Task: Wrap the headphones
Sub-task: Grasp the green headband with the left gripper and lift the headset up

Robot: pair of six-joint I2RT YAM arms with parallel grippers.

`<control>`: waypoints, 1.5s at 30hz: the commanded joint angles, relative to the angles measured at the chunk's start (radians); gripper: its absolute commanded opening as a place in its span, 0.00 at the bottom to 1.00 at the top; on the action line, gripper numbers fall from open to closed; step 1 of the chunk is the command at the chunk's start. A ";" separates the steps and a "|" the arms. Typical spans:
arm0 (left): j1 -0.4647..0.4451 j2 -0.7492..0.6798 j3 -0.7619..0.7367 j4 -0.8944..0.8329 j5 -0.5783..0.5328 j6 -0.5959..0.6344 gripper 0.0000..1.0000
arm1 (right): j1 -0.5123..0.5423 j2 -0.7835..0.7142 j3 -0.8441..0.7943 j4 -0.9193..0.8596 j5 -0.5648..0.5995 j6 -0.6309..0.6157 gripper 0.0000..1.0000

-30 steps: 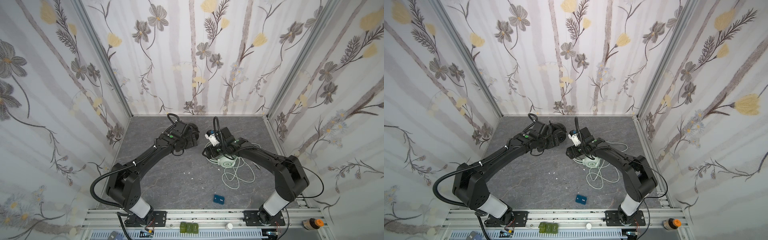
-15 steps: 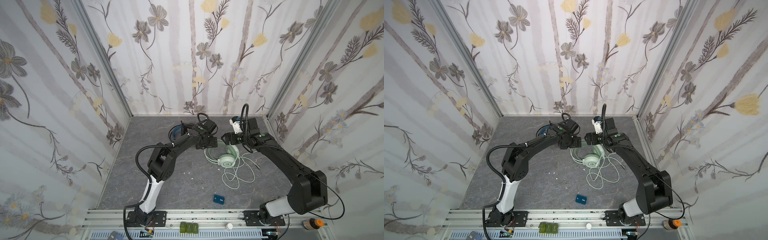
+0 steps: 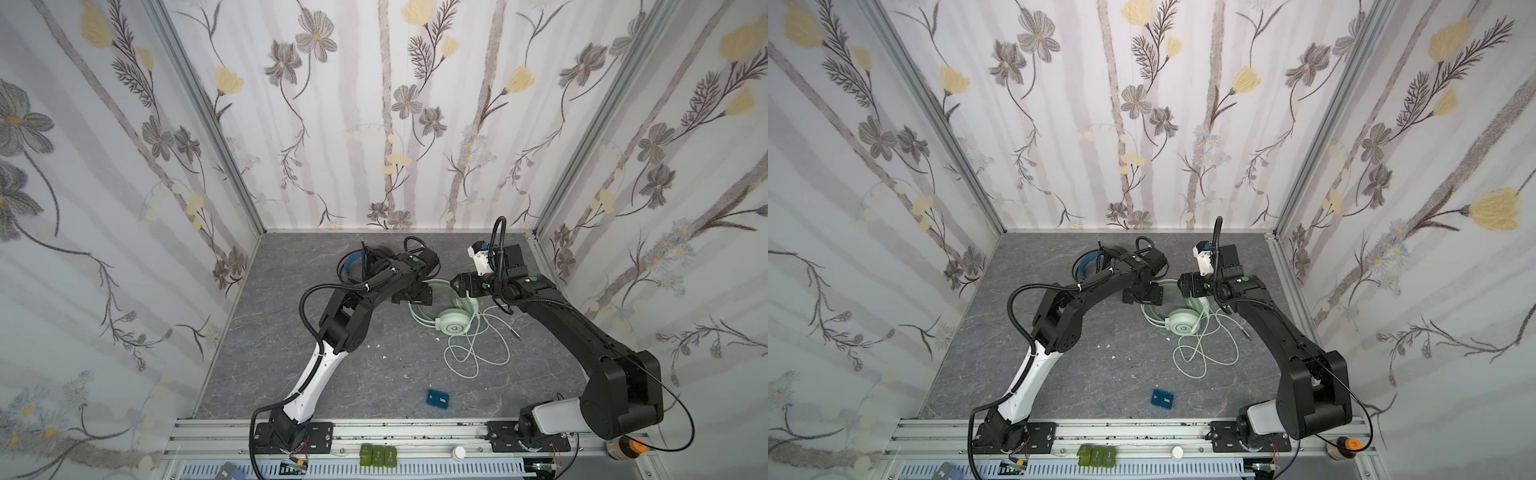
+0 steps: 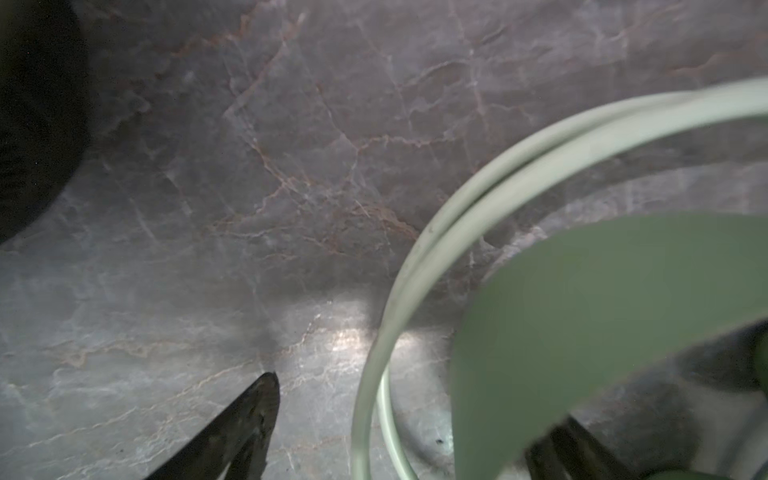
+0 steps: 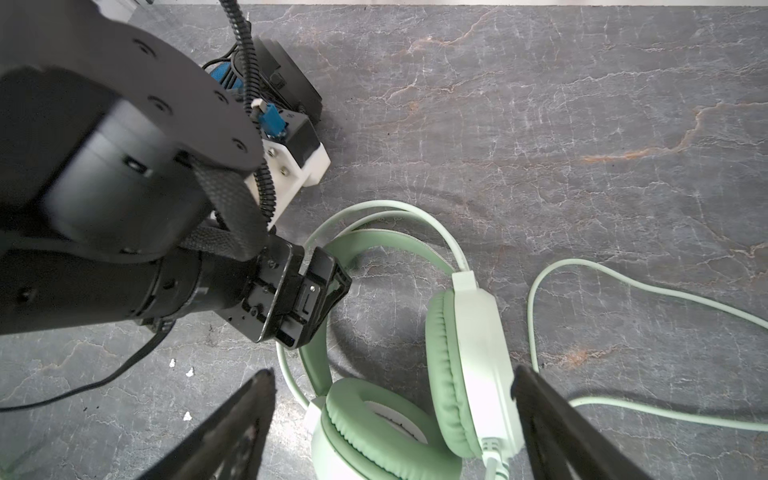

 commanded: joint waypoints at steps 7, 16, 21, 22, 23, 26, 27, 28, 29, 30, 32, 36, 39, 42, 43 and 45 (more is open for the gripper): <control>-0.014 0.091 0.105 -0.063 -0.059 0.012 0.58 | -0.024 -0.032 -0.015 0.029 -0.005 -0.020 0.89; -0.030 0.009 0.032 0.029 -0.055 -0.013 0.06 | -0.038 -0.158 -0.134 0.105 -0.076 -0.007 0.90; -0.029 -0.080 0.072 0.031 -0.094 0.027 0.00 | -0.056 -0.284 -0.234 0.159 -0.101 -0.004 0.91; -0.030 -0.097 0.096 0.022 -0.107 0.039 0.00 | -0.065 -0.314 -0.246 0.173 -0.114 -0.005 0.92; -0.029 -0.115 0.122 0.007 -0.127 0.051 0.00 | -0.073 -0.347 -0.257 0.190 -0.131 -0.009 0.92; -0.027 -0.158 0.211 -0.053 -0.183 0.090 0.00 | -0.073 -0.426 -0.252 0.225 -0.209 -0.044 0.92; -0.024 -0.168 0.239 -0.073 -0.202 0.099 0.00 | -0.067 -0.440 -0.244 0.226 -0.215 -0.052 0.92; -0.020 -0.180 0.271 -0.096 -0.224 0.108 0.00 | -0.057 -0.462 -0.235 0.229 -0.214 -0.065 0.92; -0.013 -0.195 0.297 -0.112 -0.245 0.116 0.00 | -0.052 -0.483 -0.231 0.241 -0.213 -0.070 0.92; -0.009 -0.209 0.310 -0.119 -0.257 0.122 0.00 | -0.051 -0.502 -0.228 0.256 -0.214 -0.071 0.93; 0.010 -0.246 0.330 -0.127 -0.278 0.131 0.00 | -0.050 -0.534 -0.218 0.292 -0.216 -0.067 0.95; 0.029 -0.311 0.362 -0.140 -0.363 0.187 0.00 | -0.050 -0.558 -0.191 0.329 -0.195 -0.034 0.97; 0.050 -0.357 0.361 -0.150 -0.429 0.218 0.00 | -0.040 -0.560 -0.193 0.356 -0.168 -0.023 0.96; 0.077 -0.387 0.358 -0.156 -0.453 0.222 0.00 | -0.006 -0.542 -0.227 0.390 -0.168 -0.026 0.96; 0.083 -0.392 0.360 -0.155 -0.463 0.221 0.00 | 0.010 -0.532 -0.239 0.402 -0.176 -0.024 0.96; 0.097 -0.409 0.368 -0.156 -0.470 0.216 0.00 | 0.036 -0.512 -0.260 0.449 -0.210 -0.012 0.96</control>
